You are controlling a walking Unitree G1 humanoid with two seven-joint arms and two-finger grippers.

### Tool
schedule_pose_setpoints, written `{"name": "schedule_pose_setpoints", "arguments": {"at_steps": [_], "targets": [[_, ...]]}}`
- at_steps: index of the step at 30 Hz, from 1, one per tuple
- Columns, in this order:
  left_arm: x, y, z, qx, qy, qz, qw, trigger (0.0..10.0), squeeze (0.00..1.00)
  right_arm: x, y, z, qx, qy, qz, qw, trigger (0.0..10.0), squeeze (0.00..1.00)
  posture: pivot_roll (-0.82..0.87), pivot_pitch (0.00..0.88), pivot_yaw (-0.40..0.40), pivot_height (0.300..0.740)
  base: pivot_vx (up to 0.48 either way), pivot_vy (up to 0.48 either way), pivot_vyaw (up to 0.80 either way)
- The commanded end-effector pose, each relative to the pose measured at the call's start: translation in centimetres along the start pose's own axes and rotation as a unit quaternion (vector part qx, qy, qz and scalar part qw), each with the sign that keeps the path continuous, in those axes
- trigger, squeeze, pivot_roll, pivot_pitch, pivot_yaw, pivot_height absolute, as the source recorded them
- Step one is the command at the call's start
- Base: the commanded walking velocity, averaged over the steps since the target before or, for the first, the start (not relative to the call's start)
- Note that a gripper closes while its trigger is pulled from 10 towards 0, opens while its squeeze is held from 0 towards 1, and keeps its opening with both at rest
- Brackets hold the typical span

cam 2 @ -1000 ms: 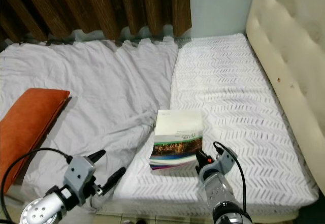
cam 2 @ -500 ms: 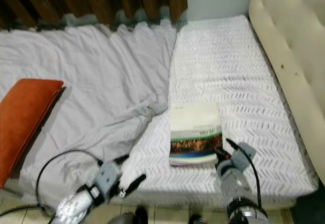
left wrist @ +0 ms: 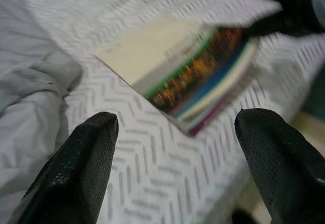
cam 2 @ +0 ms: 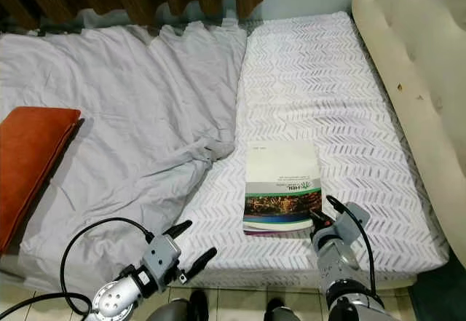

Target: Clean up the room

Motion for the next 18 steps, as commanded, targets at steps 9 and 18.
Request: {"name": "schedule_pose_setpoints", "arguments": {"at_steps": [9, 18], "targets": [[-1.6, -0.5, 2.6, -0.003, 0.162, -0.013, 0.987, 10.0, 0.0, -2.0, 0.8, 1.8, -0.022, -0.02, -0.026, 0.999, 10.0, 0.0, 0.06, 0.344, 0.031, 0.74, 0.0, 0.0, 0.0], [-2.0, -1.1, 3.3, -0.023, 0.189, -0.024, 0.981, 10.0, 0.0, -2.8, 0.7, 0.9, -0.01, -0.04, -0.038, 0.998, 10.0, 0.0, 0.07, 0.343, 0.028, 0.74, 0.0, 0.0, 0.0]]}}
Point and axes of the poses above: a point about 5 cm out from each wrist's last joint towards the gripper, its own y axis pointing back from the gripper into the wrist, its own x axis along the axis of the wrist's last joint, z = x × y, the point moved 6 cm from there along -y, pointing out of the wrist towards the gripper, and after that the axes turned 11 degrees about -y, right-handed, at the moved point
